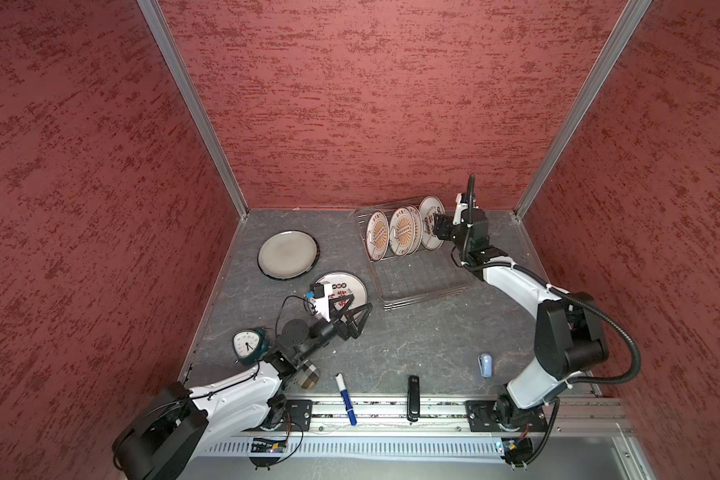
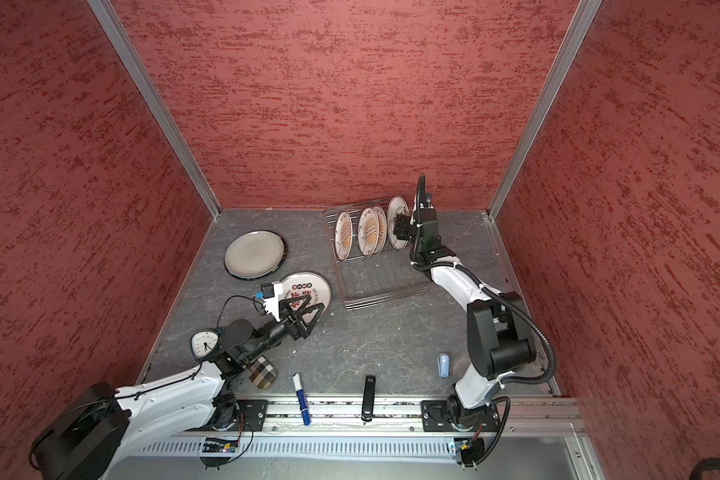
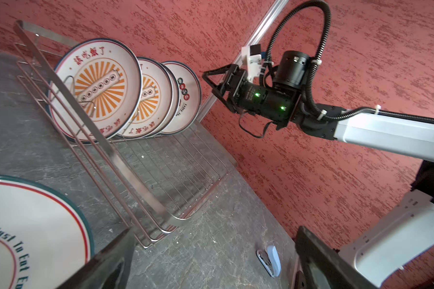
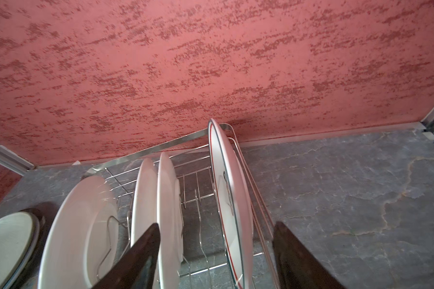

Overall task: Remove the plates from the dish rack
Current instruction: 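Reach the right gripper down onto the farthest printed plate in the rack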

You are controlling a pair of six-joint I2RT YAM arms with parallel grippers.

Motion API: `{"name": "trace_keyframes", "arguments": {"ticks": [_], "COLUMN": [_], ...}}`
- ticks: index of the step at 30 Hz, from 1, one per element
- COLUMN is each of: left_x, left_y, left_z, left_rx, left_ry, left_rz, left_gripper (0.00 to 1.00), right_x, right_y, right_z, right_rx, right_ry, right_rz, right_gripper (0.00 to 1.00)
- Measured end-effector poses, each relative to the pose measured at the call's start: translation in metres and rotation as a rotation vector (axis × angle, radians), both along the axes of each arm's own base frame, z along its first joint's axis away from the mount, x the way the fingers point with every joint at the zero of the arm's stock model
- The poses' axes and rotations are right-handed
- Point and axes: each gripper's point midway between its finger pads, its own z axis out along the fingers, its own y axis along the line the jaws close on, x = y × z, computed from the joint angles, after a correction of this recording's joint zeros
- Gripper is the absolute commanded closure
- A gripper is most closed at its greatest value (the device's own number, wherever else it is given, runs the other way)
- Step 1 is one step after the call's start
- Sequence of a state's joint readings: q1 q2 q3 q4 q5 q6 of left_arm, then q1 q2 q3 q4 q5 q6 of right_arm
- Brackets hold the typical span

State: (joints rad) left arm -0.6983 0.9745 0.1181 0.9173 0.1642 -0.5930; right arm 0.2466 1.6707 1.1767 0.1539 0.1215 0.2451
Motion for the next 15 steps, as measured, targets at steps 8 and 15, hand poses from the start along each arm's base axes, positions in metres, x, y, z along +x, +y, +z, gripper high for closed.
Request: {"name": "trace_keyframes", "arguments": {"ticks": [8,15], "left_x": [-0.003,-0.001], "left_y": [-0.014,-0.013], "left_z": [0.008,0.008], "left_rx": [-0.001,0.007], "left_ry": [-0.028,-0.03], "left_rz": [-0.052,-0.035], "left_gripper": [0.01,0.01], "right_x": [0.026,0.038], "right_y": [-0.003,-0.003], "right_z": [-0.012,-0.034], "right_rx": [-0.082,-0.136], "right_ry": [0.059,0.117], "right_rz": [-0.028,-0.03], "right_gripper": [0.5,0.56]}}
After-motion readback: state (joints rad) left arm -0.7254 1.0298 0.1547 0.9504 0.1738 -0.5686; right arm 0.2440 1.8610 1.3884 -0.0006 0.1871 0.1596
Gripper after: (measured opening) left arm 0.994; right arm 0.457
